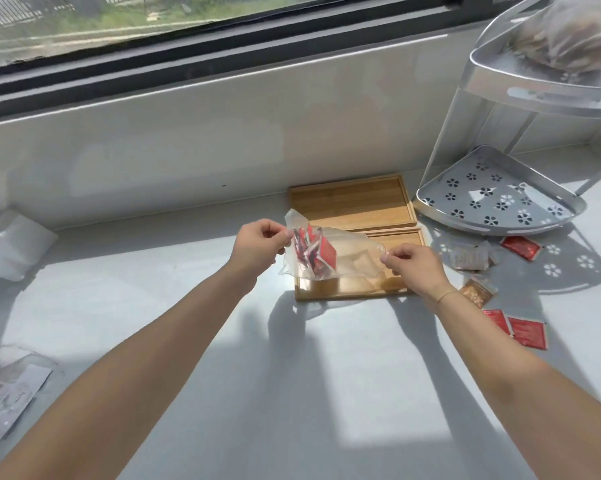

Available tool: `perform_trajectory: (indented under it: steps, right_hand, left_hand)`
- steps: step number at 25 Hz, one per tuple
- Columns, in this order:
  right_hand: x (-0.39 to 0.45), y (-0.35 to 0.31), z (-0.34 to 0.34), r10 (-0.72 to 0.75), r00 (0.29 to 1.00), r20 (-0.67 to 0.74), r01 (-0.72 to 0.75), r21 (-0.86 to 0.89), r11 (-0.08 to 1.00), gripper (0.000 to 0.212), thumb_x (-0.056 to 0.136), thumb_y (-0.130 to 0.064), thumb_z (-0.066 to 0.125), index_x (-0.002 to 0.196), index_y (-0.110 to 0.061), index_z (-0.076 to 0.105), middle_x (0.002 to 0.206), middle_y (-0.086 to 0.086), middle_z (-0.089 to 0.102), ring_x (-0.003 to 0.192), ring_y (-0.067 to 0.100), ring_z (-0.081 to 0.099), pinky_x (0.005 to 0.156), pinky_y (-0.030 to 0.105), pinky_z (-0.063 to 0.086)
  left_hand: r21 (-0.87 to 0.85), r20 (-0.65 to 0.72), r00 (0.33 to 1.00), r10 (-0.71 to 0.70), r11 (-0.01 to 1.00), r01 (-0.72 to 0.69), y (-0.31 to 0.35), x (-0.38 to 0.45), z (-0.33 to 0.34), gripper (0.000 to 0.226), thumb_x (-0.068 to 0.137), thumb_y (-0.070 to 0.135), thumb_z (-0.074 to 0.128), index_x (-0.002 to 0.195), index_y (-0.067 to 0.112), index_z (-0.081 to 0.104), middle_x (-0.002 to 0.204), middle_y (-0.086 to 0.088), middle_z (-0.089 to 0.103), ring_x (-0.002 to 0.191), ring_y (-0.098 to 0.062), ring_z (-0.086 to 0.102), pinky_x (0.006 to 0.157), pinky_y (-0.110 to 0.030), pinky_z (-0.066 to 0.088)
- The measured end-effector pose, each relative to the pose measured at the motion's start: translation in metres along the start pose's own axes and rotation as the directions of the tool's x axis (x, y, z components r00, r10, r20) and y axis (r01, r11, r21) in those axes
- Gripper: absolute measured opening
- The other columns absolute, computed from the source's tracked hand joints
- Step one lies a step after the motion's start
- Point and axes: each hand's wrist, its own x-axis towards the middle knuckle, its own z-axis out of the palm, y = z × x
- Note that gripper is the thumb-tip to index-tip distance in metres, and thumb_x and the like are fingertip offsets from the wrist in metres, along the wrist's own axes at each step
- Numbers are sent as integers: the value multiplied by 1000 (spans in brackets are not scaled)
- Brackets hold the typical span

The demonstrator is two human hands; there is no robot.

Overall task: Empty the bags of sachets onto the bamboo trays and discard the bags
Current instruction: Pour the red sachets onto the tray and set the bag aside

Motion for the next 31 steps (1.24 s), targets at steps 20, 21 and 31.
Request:
perform_trajectory:
  steps: [20,21,31]
  right_hand:
    - [-1,-26,40,65,997,52,-79,346,935,16,88,-17,68,73,-16,69,74,2,67,62,14,55,52,21,37]
    - [-3,-27,39,68,996,56,-83,349,933,15,89,-17,67,74,-14,69,75,3,68,63,15,56,51,21,36]
    - [-17,-19,32,55,996,64,-73,338,938,16,88,-23,69,74,-14,67,76,7,65,66,19,55,44,18,36]
  left_hand:
    - [109,24,975,222,969,-223,94,5,-14,17,88,14,68,72,18,63,68,-2,59,53,-7,48,51,-15,41]
    - [117,26,973,230,966,-232,94,3,-15,17,88,14,68,72,17,63,66,-1,59,52,-6,48,50,-14,40]
    - [93,39,959,282,954,-285,91,-6,-10,19,86,14,70,70,19,64,63,2,58,53,-7,48,53,-18,38]
